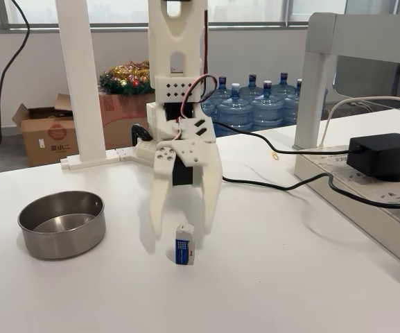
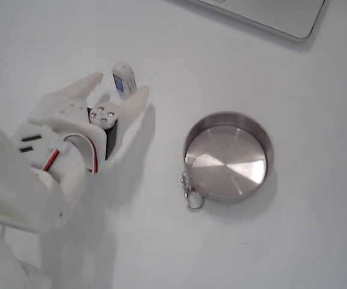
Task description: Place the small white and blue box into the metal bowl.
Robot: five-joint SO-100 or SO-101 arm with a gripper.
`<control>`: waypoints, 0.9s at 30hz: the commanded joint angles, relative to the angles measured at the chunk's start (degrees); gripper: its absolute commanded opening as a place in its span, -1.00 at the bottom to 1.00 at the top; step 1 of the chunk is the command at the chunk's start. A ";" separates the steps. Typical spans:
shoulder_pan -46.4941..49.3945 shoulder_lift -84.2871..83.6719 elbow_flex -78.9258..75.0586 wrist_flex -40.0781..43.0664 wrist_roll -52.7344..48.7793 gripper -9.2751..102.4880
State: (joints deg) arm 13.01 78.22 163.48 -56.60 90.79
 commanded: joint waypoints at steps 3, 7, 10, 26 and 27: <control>0.35 -1.85 -2.81 -1.05 0.26 -0.36; 0.35 -3.69 -5.10 -1.05 0.09 -0.36; 0.44 -5.19 -6.94 -1.05 -0.09 -0.36; 2.81 -7.29 -9.76 -1.05 -0.18 -0.37; 2.72 -7.29 -9.76 -1.05 -0.18 -0.37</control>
State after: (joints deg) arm 15.82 70.93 154.69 -56.60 90.79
